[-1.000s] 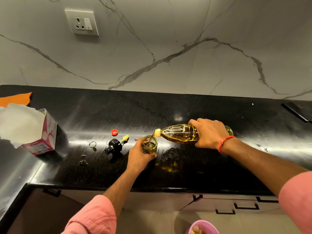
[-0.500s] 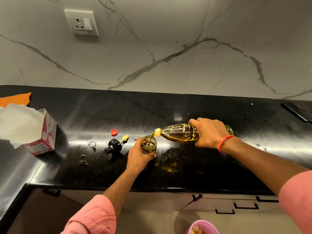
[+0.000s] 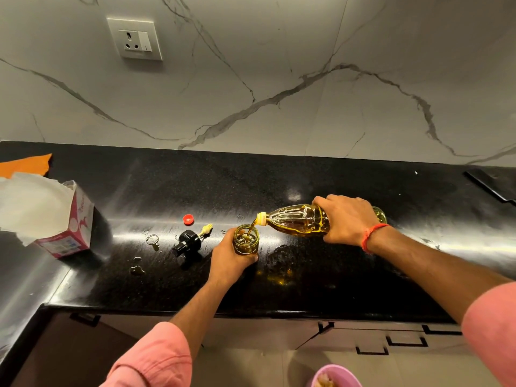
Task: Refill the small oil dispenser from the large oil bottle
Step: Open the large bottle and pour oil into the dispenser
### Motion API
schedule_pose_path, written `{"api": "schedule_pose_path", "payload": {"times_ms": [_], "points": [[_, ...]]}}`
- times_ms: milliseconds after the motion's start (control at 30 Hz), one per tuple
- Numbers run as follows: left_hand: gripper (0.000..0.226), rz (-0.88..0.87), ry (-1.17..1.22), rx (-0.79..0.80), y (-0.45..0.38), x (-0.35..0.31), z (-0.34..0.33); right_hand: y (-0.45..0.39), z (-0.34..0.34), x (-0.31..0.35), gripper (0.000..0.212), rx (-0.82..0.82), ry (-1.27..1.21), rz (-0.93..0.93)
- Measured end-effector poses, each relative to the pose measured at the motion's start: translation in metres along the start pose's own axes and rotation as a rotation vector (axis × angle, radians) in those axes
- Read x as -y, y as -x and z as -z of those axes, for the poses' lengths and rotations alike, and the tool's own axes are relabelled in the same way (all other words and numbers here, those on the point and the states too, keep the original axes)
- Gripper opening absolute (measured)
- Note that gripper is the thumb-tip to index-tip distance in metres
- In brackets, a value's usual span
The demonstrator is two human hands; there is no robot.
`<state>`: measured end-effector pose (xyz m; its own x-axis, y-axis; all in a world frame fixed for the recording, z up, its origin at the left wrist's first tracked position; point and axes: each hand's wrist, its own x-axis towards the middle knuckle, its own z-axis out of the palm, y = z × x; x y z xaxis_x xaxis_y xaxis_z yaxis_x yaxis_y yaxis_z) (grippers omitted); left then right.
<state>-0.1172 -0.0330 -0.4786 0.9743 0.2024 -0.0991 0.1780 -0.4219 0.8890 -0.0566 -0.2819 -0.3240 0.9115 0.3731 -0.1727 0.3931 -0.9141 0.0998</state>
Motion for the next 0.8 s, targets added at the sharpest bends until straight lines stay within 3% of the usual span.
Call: {"api": "schedule_pose_path", "payload": {"times_ms": [800], "points": [[0.066,0.009,0.008,0.008,-0.0002,-0.0005,0.0003,-0.0009,0.0014,0.0003,0.070,-0.002,0.003,0.000]]}}
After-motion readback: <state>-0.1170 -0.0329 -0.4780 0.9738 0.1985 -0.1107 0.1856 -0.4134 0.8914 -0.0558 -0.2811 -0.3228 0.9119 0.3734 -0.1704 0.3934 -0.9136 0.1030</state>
